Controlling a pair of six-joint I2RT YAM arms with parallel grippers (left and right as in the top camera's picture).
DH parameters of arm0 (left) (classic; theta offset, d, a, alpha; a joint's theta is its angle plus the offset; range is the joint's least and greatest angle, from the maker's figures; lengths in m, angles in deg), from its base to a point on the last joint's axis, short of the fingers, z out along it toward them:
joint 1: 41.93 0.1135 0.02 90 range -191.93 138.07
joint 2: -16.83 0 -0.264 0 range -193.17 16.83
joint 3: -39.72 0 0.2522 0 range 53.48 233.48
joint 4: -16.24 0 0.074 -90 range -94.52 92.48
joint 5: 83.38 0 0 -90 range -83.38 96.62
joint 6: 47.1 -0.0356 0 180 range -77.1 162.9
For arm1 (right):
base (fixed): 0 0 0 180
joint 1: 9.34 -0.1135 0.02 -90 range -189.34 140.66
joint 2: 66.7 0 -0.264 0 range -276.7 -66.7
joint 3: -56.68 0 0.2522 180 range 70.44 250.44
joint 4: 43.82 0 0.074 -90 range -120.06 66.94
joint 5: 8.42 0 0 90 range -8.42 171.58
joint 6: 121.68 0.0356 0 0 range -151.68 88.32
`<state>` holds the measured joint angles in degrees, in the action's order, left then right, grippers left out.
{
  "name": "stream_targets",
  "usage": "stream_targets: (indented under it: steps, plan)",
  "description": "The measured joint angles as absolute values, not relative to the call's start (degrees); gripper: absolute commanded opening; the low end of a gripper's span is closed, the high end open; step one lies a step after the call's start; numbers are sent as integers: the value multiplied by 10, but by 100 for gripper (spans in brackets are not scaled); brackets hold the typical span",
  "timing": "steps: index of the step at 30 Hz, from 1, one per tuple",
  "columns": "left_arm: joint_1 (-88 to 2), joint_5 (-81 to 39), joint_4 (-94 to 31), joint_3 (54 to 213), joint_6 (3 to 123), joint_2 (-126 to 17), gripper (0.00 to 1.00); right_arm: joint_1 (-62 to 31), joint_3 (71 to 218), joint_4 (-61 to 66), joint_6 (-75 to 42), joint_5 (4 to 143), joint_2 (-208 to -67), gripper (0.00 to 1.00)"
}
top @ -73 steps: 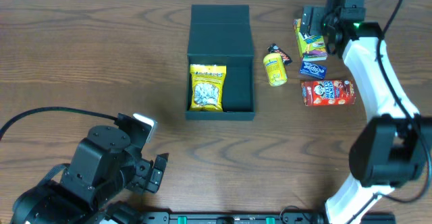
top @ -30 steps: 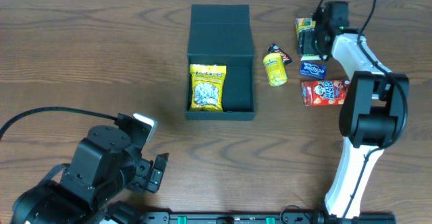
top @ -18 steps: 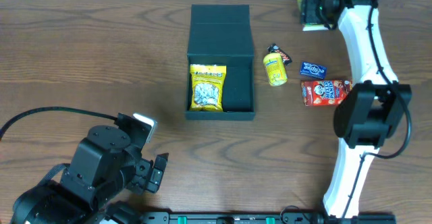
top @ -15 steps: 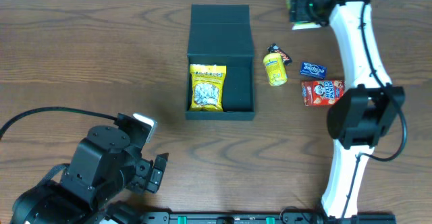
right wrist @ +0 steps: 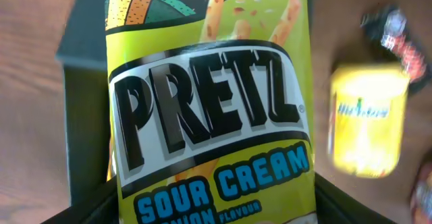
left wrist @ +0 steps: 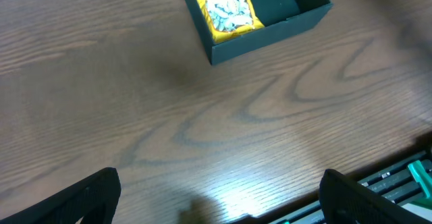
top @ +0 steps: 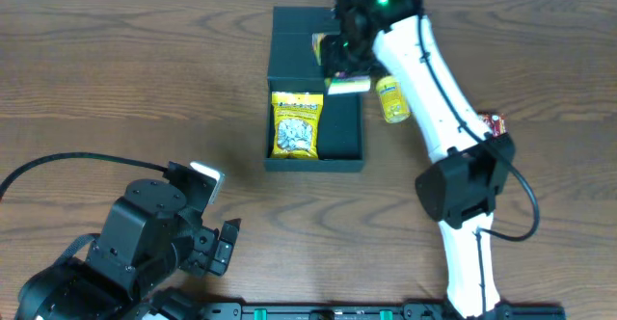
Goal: Pack container
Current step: 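Lift the Pretz box and place it upright in the black box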
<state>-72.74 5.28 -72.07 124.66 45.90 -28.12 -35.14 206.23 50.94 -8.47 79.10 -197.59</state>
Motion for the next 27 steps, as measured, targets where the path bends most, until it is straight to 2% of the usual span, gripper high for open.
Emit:
stream_targets:
  steps: [6, 13, 17, 20, 23, 24, 27]
  plan:
    - [-727, 53, -721, 1247, 459, -281, 95, -398, 2054, 533, 5, 839, -1976, 66]
    - [-727, 53, -720, 1247, 459, -281, 95, -426, 1971, 531, 76, 870, -1976, 64]
    - [-727, 53, -721, 1247, 459, -281, 95, -430, 1923, 531, 103, 882, -1976, 66]
    - [-727, 53, -721, 1247, 459, -281, 95, -431, 1899, 521, 111, 889, -1976, 71]
    - [-727, 53, -721, 1247, 459, -281, 95, -431, 1883, 508, 118, 896, -1976, 96]
    - [-727, 53, -721, 1247, 459, -281, 95, -431, 1879, 508, 120, 899, -1976, 99]
    - [-727, 53, -721, 1247, 459, -281, 95, -431, 1870, 507, 118, 906, -1976, 99]
